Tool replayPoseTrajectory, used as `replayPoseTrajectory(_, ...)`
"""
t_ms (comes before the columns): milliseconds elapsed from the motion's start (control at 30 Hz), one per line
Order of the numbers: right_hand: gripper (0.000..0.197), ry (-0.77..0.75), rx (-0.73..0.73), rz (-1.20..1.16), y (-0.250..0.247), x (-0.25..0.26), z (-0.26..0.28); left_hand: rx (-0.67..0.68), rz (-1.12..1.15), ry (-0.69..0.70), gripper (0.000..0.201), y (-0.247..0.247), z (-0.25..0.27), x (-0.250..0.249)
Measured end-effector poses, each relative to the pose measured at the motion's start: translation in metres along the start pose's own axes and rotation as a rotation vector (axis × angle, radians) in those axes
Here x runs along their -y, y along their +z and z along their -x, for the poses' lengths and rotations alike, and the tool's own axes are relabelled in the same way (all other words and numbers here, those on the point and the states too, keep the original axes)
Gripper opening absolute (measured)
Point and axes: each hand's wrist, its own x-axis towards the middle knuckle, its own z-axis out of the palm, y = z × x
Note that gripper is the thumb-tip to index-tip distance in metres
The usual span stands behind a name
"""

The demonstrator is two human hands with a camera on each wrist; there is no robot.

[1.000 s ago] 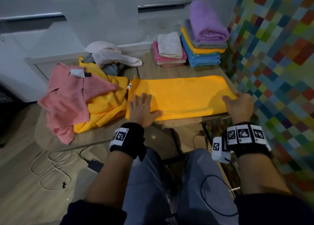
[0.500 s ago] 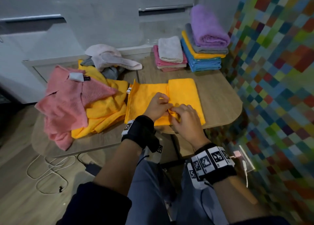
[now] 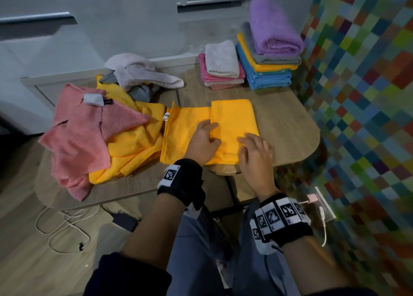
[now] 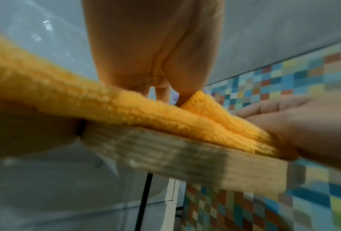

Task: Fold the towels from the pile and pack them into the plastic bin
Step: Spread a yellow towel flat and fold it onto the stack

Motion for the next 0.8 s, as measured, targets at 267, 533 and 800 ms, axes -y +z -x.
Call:
replayPoseTrajectory(267, 0.035, 0.466, 0.232, -0.041, -0.03, -0.002, -0.024, 0.12, -0.446, 0.06, 0.05, -0.004, 0.027, 0.016)
replayPoseTrajectory(533, 0.021, 0.665, -0.079, -0.529, -0.071, -0.018, -0.05, 0.328, -0.318, 0.115, 0.054, 0.04, 0.01, -0.028)
replayPoseTrajectory(800, 0.017, 0.487, -0.042, -0.63, -0.078, 0.001, -0.055, 0.027, 0.408, -0.12, 0.052, 0.004, -0.003, -0.037)
